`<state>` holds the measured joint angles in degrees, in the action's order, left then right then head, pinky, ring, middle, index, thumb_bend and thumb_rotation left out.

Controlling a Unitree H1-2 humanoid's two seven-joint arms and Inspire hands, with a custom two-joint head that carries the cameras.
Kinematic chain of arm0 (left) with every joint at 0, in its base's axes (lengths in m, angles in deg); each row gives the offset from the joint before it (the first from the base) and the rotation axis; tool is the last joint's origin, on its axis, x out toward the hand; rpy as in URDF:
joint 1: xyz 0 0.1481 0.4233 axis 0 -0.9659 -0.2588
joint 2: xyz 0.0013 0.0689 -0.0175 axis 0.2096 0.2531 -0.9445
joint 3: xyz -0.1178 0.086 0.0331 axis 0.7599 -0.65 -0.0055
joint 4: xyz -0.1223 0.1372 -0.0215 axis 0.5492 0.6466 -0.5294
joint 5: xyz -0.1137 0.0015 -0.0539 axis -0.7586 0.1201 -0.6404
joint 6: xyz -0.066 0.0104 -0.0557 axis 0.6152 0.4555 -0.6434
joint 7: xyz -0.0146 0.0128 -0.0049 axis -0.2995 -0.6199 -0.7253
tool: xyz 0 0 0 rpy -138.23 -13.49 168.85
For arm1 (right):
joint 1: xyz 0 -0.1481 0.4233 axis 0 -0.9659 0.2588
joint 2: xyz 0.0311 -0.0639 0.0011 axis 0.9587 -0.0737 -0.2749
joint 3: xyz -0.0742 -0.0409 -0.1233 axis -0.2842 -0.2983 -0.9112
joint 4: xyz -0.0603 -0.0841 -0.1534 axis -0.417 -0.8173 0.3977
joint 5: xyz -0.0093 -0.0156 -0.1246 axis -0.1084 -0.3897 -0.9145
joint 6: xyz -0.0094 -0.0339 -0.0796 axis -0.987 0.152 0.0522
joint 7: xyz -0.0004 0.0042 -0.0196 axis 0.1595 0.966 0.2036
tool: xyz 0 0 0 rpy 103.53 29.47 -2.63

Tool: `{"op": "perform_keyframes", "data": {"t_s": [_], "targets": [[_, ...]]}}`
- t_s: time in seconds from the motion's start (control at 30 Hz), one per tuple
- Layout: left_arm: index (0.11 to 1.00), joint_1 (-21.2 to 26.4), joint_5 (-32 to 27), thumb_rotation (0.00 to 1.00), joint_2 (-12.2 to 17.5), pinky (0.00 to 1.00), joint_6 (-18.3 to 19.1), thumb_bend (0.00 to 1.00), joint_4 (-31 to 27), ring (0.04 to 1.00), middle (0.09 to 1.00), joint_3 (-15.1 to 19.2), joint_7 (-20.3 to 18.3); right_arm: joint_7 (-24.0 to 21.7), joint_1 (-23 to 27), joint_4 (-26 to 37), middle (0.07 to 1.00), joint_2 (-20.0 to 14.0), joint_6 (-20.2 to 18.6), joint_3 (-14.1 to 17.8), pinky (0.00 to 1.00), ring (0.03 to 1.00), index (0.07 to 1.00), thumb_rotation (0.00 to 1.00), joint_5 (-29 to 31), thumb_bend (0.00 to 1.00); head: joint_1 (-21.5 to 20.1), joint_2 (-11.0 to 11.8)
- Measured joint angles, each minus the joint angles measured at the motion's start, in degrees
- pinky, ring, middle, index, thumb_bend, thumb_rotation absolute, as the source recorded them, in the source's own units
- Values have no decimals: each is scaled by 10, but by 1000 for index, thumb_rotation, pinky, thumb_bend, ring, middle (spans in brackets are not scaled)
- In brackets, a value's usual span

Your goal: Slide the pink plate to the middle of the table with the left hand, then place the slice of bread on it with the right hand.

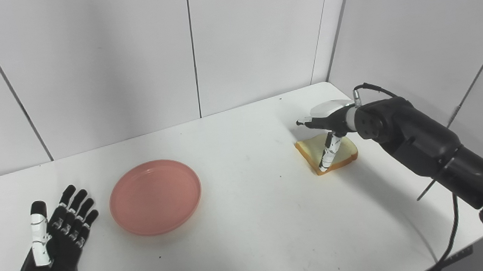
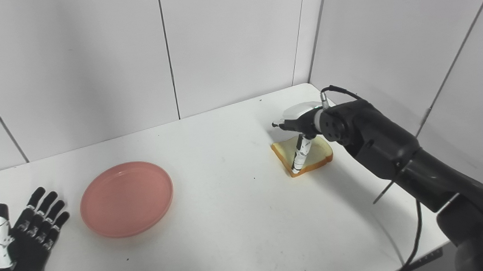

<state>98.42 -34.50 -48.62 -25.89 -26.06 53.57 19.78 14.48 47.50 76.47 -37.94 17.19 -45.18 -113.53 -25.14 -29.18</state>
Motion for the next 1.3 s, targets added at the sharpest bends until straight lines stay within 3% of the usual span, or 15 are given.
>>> {"op": "perform_keyframes", "data": {"t_s": [0.07,0.2,0.43,0.73,1.03,1.3], "targets": [[1000,-1,0,1000,0,1000,1,770,-3,1000,1000,-1,0,0,0,-6,1000,1,4,-3,869,992,1000,316,-3,1000,3,-3],[1000,-3,0,1000,0,1000,1,773,-7,1000,1000,-1,0,-1,0,-14,1000,1,15,-8,962,1000,1000,368,-11,1000,2,-5],[1000,-6,2,1000,0,1000,2,772,-10,1000,1000,-2,1,-2,0,-23,1000,4,30,-8,936,1000,1000,344,-11,1000,4,-5],[1000,-9,1,1000,3,1000,2,770,-14,1000,1000,-7,3,-7,0,-30,1000,5,31,-7,991,1000,1000,344,-11,1000,5,-6],[1000,-9,1,1000,4,1000,1,776,-13,1000,1000,-8,2,-7,-4,-37,1000,4,31,-6,967,1000,1000,343,-11,1000,8,-8],[1000,-9,1,1000,5,1000,1,782,-13,1000,1000,-8,0,7,-10,-53,1000,5,34,0,909,1000,1000,251,-11,1000,7,-10]]}}
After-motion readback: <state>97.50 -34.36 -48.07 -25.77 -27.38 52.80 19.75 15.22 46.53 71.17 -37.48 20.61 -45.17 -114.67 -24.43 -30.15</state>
